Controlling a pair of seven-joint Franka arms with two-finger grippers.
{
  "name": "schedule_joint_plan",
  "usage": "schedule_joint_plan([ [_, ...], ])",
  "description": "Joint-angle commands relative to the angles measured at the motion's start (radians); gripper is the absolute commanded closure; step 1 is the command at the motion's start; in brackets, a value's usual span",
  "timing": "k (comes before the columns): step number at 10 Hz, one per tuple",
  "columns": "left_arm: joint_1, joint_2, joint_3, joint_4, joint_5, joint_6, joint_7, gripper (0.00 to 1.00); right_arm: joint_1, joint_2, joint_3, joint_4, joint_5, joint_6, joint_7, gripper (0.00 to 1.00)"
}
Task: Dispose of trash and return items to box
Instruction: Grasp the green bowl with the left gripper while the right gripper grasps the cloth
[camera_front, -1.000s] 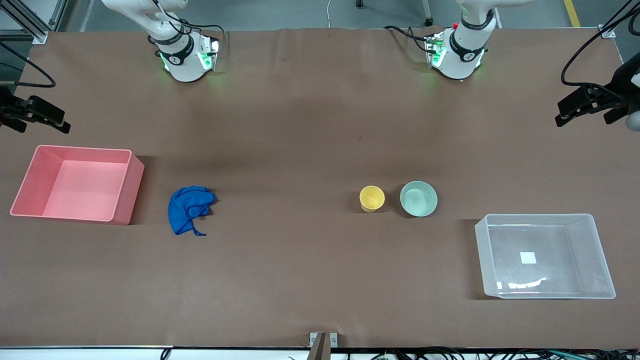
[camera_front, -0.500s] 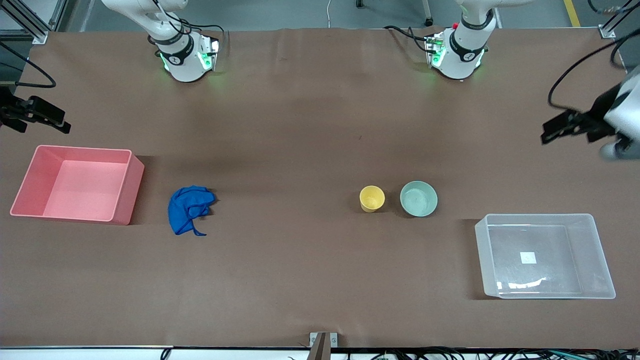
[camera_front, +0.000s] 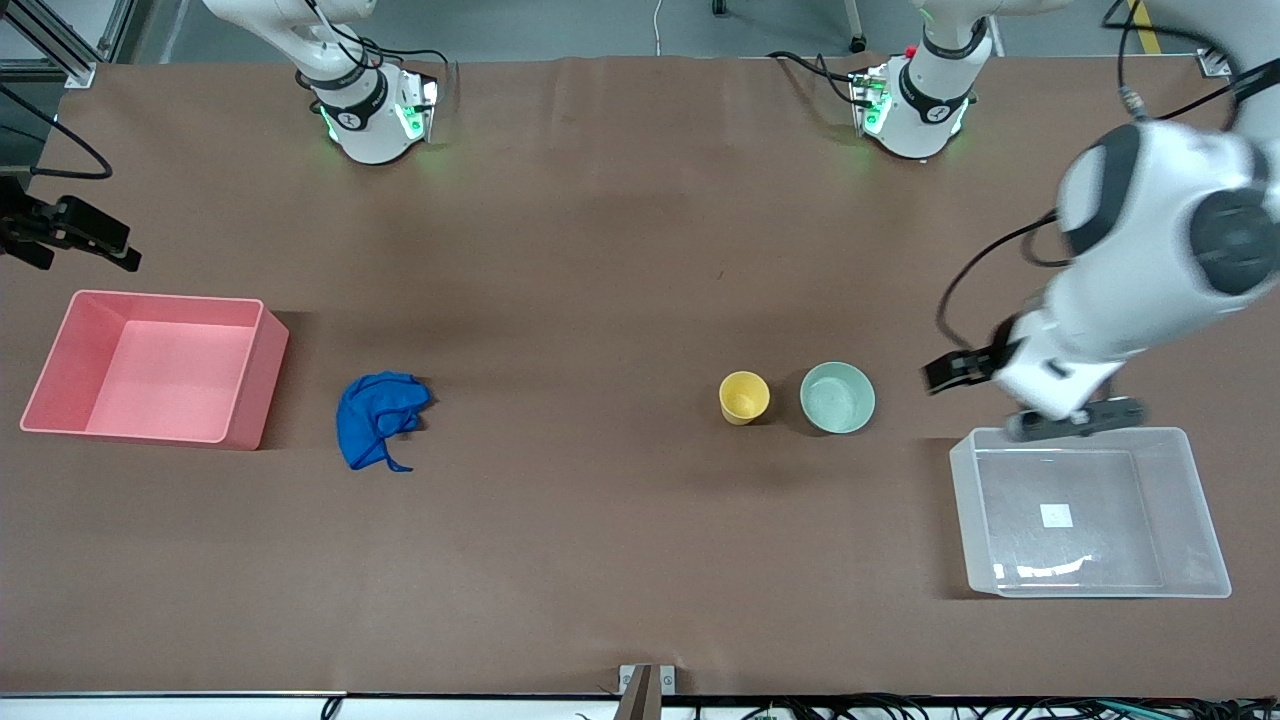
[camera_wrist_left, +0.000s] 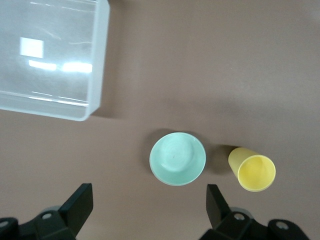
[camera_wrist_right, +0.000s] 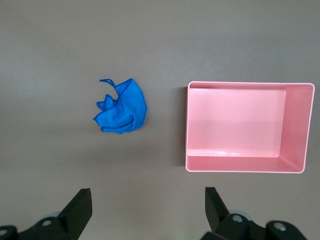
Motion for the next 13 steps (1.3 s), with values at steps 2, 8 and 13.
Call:
schedule_joint_plan([
  [2, 0.013, 0.003, -0.001, -0.272, 0.058, 0.262, -0.038, 0.00, -0.004, -0.006, 0.008, -0.127, 0.010, 0.142, -0.010, 0.01],
  [8, 0.035, 0.070, -0.001, -0.550, 0.062, 0.695, -0.039, 0.16, 0.040, 0.218, 0.011, -0.196, 0.010, 0.367, 0.007, 0.03],
  [13, 0.032, 0.153, -0.001, -0.552, 0.061, 0.756, -0.070, 0.78, 0.118, 0.433, 0.013, -0.215, 0.010, 0.596, 0.059, 0.03],
])
